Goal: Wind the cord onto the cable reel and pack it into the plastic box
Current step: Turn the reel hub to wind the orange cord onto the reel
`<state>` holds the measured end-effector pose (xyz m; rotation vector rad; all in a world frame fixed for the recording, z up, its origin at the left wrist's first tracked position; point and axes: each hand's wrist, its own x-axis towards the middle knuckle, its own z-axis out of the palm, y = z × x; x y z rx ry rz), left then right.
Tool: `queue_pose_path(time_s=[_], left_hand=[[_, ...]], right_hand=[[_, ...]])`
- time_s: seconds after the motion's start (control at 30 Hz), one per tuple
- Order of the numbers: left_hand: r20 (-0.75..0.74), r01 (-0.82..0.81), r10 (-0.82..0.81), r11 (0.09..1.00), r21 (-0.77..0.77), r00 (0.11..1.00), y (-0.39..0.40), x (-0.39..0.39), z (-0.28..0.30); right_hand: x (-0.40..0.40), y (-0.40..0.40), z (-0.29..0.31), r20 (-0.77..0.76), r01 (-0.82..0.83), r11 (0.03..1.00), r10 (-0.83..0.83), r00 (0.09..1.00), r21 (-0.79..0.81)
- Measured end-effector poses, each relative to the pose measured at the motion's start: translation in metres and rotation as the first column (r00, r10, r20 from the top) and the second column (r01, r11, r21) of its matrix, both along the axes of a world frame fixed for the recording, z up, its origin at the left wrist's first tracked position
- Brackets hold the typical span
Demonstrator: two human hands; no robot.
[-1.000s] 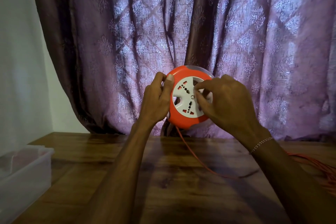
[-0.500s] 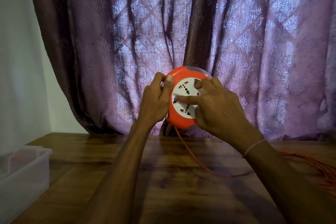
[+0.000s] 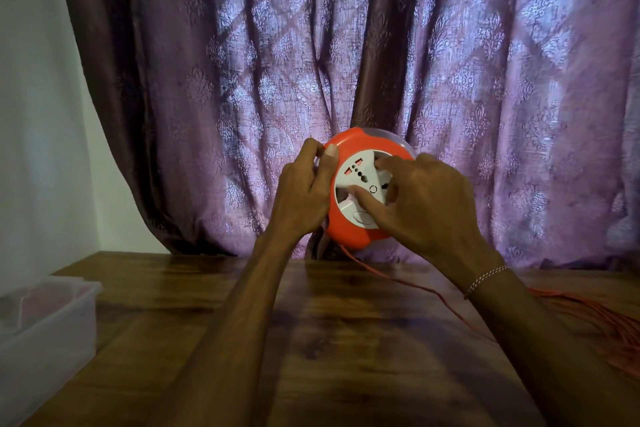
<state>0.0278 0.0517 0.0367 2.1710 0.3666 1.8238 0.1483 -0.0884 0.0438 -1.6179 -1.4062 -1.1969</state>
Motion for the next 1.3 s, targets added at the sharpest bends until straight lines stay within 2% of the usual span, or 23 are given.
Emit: queue_pose_path(time_s=[0.1, 0.17, 0.23, 0.37, 0.53, 0.7, 0.8, 0.87, 1.1, 1.23, 1.3], left_hand=[[0.018, -0.022, 0.022, 1.000, -0.018, 1.000, 0.001, -0.002, 0.002], [0.022, -0.029, 0.030, 0.999, -0.031, 0.999, 0.001, -0.004, 0.002], [0.017, -0.027, 0.027, 0.999, -0.038, 0.999, 0.001, -0.006, 0.002], [-0.004, -0.027, 0.027, 0.999, -0.028, 1.000, 0.000, -0.005, 0.001], [-0.007, -0.012, 0.012, 0.999, -0.033, 1.000, 0.002, -0.006, 0.001], [0.008, -0.017, 0.017, 1.000, -0.019, 1.000, 0.000, -0.003, 0.002], [-0.001, -0.014, 0.014, 1.000, -0.011, 1.000, -0.002, -0.002, 0.002], [-0.007, -0.015, 0.015, 1.000, 0.000, 1.000, -0.003, -0.001, 0.002], [-0.018, -0.007, 0.006, 0.999, -0.033, 1.000, 0.000, -0.002, 0.001], [0.002, -0.017, 0.017, 1.000, -0.014, 1.000, 0.001, -0.005, 0.003], [0.001, -0.010, 0.010, 1.000, -0.021, 1.000, 0.001, -0.006, 0.002]], right_hand=[[0.008, -0.003, 0.006, 0.119, -0.144, 0.986, 0.154, 0.981, -0.086], [0.013, -0.003, 0.007, 0.169, -0.156, 0.952, 0.205, 0.964, -0.265], [0.012, -0.002, 0.006, 0.183, -0.104, 0.927, 0.179, 0.967, -0.360], [0.003, -0.001, 0.002, 0.233, 0.000, 0.955, 0.073, 0.970, -0.296], [-0.001, -0.001, -0.001, 0.212, 0.047, 0.970, 0.005, 0.977, -0.240], [-0.003, 0.003, -0.008, 0.066, 0.055, 0.993, -0.048, 0.997, -0.109], [-0.006, 0.008, -0.009, -0.086, 0.028, 1.000, -0.029, 0.996, -0.016], [-0.004, 0.009, -0.009, -0.133, -0.002, 1.000, 0.003, 0.991, 0.009], [-0.003, -0.002, 0.003, 0.018, 0.009, 1.000, -0.009, 1.000, 0.005], [0.002, -0.009, 0.008, 0.216, -0.002, 0.989, 0.034, 0.976, -0.145], [0.003, -0.007, 0.007, 0.258, 0.018, 0.981, 0.033, 0.966, -0.192]])
